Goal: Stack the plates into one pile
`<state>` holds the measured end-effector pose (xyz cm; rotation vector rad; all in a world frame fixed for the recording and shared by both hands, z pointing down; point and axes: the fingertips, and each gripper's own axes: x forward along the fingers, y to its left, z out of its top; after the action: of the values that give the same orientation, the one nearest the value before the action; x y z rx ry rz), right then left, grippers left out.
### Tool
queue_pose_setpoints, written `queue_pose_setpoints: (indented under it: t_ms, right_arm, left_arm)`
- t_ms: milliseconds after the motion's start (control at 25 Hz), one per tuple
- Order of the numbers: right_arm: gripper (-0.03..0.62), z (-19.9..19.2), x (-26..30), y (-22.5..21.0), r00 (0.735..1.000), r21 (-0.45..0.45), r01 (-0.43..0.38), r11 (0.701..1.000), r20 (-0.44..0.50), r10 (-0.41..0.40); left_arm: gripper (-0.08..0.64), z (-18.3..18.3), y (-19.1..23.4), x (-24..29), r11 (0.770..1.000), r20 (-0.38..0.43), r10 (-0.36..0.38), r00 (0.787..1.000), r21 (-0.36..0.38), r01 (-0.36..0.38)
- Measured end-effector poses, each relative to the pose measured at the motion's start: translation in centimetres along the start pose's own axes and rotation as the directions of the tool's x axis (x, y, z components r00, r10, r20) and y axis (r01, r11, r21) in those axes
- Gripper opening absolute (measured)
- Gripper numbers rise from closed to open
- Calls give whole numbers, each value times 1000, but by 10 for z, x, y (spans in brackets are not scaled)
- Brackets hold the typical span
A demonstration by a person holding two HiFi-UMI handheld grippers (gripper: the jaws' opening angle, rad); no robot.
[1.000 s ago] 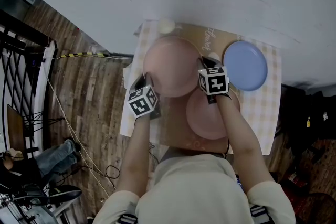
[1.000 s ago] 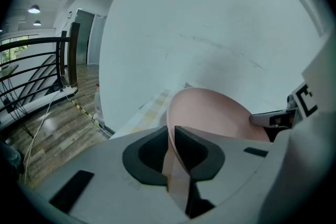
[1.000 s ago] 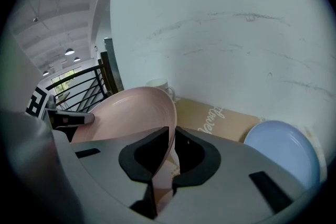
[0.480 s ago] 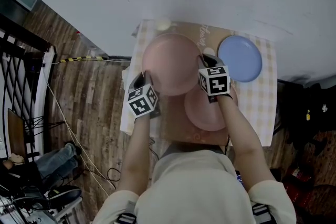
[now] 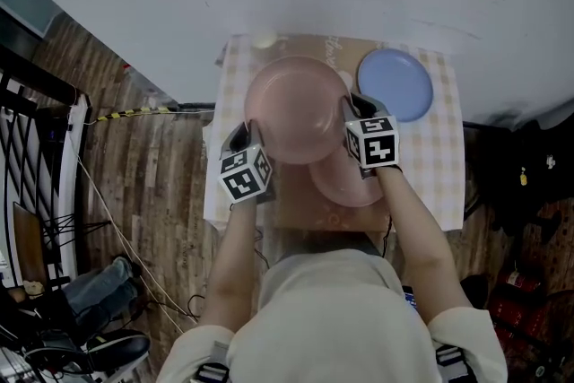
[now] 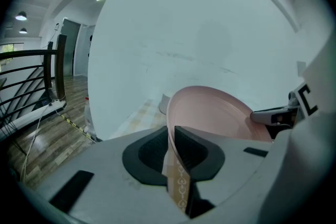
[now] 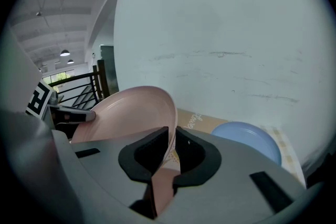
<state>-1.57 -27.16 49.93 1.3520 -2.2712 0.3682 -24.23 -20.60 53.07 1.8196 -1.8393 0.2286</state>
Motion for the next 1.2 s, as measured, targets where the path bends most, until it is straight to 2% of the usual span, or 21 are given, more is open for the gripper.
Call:
queue_pose_setpoints:
  t_ms: [480, 840, 1200]
  right_arm:
    - [37, -28, -66, -25, 995, 39, 98, 994, 13, -98]
    - [37, -71, -102, -55, 982, 96, 188, 977, -26, -187]
    - [37, -111, -122, -74, 968, 127, 244, 961, -85, -235]
  left_arm:
    - [37, -20, -50, -20, 990, -44, -118, 992, 71, 121]
    - [41, -49, -94, -20, 965, -114, -210, 971, 136, 225]
    - [49, -82, -122, -16, 942, -196, -246, 949, 184, 282]
